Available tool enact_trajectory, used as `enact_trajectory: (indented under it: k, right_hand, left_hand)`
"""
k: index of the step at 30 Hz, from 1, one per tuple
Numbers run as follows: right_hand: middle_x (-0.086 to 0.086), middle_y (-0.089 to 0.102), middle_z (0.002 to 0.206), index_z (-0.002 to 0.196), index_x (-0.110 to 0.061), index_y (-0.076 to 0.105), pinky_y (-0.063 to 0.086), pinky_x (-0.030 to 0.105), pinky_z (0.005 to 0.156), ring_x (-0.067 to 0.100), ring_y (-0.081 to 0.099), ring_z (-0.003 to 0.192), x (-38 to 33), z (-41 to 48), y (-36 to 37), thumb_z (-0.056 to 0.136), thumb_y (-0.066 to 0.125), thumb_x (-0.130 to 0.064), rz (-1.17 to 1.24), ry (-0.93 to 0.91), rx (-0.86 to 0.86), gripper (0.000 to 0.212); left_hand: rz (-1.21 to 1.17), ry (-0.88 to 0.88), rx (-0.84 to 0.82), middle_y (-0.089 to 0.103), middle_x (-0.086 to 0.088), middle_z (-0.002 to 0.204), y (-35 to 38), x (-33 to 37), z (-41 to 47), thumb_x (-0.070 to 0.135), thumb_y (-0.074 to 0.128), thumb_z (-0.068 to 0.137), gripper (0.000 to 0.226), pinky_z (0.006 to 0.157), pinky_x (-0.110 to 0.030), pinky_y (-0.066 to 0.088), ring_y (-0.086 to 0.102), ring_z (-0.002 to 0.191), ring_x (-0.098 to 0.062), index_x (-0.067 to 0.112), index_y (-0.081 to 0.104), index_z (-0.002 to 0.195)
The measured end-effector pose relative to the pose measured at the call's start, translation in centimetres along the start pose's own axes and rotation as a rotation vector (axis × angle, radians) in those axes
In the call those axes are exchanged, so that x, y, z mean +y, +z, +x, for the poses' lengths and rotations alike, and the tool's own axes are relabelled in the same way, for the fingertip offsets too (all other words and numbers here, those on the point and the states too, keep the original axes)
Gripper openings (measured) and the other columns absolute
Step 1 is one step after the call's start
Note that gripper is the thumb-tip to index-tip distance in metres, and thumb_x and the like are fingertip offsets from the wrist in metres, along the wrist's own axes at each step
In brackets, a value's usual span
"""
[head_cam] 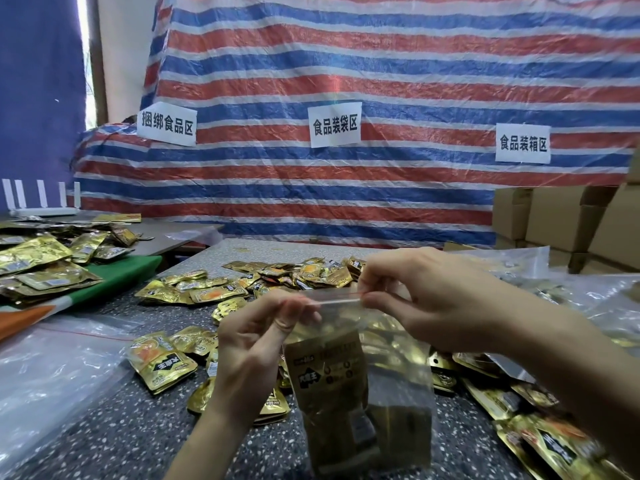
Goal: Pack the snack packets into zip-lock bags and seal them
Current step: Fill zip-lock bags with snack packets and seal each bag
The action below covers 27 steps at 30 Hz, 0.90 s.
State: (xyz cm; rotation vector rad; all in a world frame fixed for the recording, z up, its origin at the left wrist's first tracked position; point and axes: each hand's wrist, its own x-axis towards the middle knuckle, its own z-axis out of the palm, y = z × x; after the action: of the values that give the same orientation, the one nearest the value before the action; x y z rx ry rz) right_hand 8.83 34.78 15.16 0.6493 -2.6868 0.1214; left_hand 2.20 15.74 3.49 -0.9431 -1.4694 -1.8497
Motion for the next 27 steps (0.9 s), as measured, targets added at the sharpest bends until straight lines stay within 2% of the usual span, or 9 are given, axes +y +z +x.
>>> enact_trajectory:
  k: [8,12,17,20,23,25,27]
  right_hand:
    - [-0.021,0.059,0.088,0.093,-0.031,0.064,0.049,0.034,0.077,-0.001,0.054,0.086,2.8,-0.8,-0.2,0.092,0.055,-0.044,0.050,0.010,0.045,0.016]
    - [-0.023,0.060,0.089,0.089,-0.036,0.064,0.049,0.032,0.077,-0.005,0.055,0.089,3.9,-1.2,-0.3,0.083,0.050,-0.053,0.119,0.039,0.053,0.023]
    - [-0.016,0.066,0.089,0.087,-0.036,0.066,0.054,0.042,0.080,0.002,0.060,0.084,5.7,-2.0,-0.6,0.090,0.062,-0.040,0.185,0.081,0.071,0.006]
    - [-0.019,0.067,0.089,0.085,-0.036,0.067,0.054,0.037,0.077,0.003,0.061,0.082,6.2,-2.5,-0.8,0.088,0.064,-0.038,0.260,0.091,0.063,0.005]
    - [-0.024,0.065,0.092,0.084,-0.037,0.068,0.052,0.031,0.075,0.000,0.061,0.086,6.5,-2.9,-1.0,0.079,0.060,-0.048,0.319,0.118,0.072,0.015]
    - [-0.020,0.067,0.092,0.084,-0.034,0.070,0.051,0.028,0.073,0.001,0.062,0.084,6.6,-3.0,-1.0,0.076,0.060,-0.048,0.358,0.125,0.090,0.019]
    - [-0.012,0.069,0.089,0.083,-0.030,0.072,0.049,0.022,0.065,0.002,0.062,0.077,6.6,-3.1,-1.1,0.075,0.062,-0.048,0.403,0.114,0.117,0.022]
  left_hand:
    - [-0.029,-0.019,0.007,0.073,-0.001,0.079,-0.1,-0.2,0.0,0.024,0.055,0.091,0.023,0.074,-0.021,0.054,0.068,0.077,-0.016,0.021,0.077,0.084]
    - [-0.004,-0.015,0.018,0.073,-0.002,0.080,-0.3,-0.4,0.0,0.024,0.059,0.094,0.020,0.074,-0.021,0.054,0.068,0.077,-0.016,0.022,0.077,0.085]
    - [0.005,-0.009,0.020,0.074,-0.003,0.081,-0.4,-0.5,0.1,0.028,0.055,0.093,0.024,0.073,-0.021,0.053,0.068,0.077,-0.017,0.025,0.077,0.085]
    - [0.001,-0.009,0.026,0.074,-0.004,0.081,-0.4,-0.6,0.1,0.023,0.055,0.094,0.024,0.073,-0.021,0.053,0.068,0.076,-0.017,0.025,0.078,0.085]
    - [0.002,0.000,0.025,0.074,-0.004,0.081,-0.4,-0.6,0.1,0.027,0.056,0.093,0.023,0.074,-0.021,0.053,0.068,0.076,-0.018,0.025,0.078,0.086]
    - [-0.005,0.004,0.030,0.074,-0.004,0.081,-0.4,-0.5,0.1,0.029,0.056,0.092,0.023,0.074,-0.021,0.052,0.068,0.076,-0.019,0.024,0.078,0.086]
    - [-0.004,0.005,0.029,0.074,-0.003,0.081,-0.4,-0.5,0.1,0.029,0.057,0.092,0.022,0.074,-0.019,0.052,0.068,0.076,-0.019,0.024,0.078,0.087]
